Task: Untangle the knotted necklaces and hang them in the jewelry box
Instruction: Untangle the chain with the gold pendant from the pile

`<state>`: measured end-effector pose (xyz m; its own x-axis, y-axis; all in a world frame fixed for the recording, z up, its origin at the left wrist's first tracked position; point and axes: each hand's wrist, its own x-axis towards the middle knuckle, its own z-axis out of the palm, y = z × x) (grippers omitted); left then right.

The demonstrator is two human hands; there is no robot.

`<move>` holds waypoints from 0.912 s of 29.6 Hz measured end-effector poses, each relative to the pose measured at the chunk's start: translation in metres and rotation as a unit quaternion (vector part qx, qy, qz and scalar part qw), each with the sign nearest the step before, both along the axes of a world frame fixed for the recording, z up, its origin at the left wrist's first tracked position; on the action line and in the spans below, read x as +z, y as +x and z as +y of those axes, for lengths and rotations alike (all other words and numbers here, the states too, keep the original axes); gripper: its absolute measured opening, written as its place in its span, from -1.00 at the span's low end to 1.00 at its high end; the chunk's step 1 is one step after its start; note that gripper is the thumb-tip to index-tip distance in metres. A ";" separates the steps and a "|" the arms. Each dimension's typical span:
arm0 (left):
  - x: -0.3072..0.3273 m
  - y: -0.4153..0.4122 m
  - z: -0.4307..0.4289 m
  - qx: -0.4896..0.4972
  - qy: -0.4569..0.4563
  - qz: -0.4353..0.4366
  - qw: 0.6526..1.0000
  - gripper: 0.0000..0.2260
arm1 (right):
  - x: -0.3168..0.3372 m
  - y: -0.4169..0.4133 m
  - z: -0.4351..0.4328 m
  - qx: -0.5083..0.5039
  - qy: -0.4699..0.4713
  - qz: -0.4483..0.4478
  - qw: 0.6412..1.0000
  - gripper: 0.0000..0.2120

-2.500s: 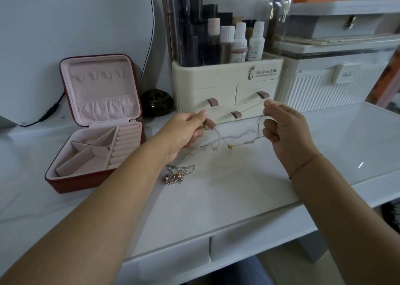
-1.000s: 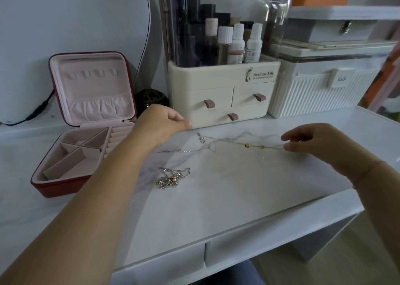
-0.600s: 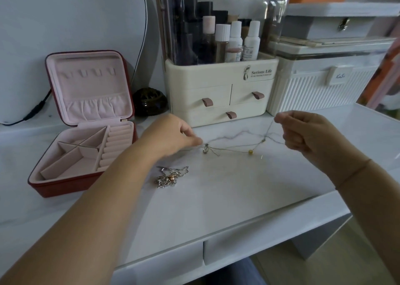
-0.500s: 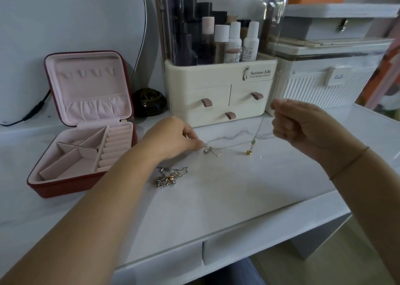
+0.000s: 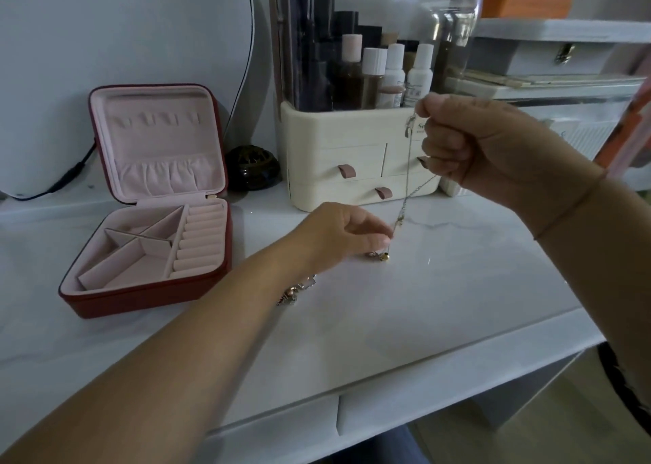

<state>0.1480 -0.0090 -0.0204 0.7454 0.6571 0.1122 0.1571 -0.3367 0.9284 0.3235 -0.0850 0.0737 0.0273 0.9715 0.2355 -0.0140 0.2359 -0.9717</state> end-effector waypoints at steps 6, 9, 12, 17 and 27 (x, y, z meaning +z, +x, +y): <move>-0.008 0.005 -0.002 -0.023 0.011 0.006 1.000 -0.81 | 0.007 0.008 -0.005 -0.007 0.003 -0.025 1.000 -0.88; -0.010 0.007 -0.004 -0.015 0.069 0.030 0.997 -0.85 | 0.008 0.015 -0.008 -0.006 0.007 -0.038 0.999 -0.88; -0.010 0.006 -0.003 0.000 0.081 0.028 0.996 -0.93 | 0.007 0.026 -0.014 -0.008 0.008 -0.056 0.998 -0.87; -0.010 0.004 0.002 0.036 0.053 0.018 0.998 -0.92 | -0.004 0.049 -0.033 -0.039 -0.013 -0.105 0.994 -0.84; 0.002 0.004 0.013 0.152 -0.090 -0.147 0.973 -0.82 | -0.036 0.062 -0.061 -0.083 -0.065 -0.303 0.947 -0.49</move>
<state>0.1521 0.0044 -0.0188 0.4670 0.8706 0.1548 -0.0584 -0.1444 0.9878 0.3859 -0.1463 0.0378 0.0793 0.9875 0.1361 0.5820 0.0649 -0.8106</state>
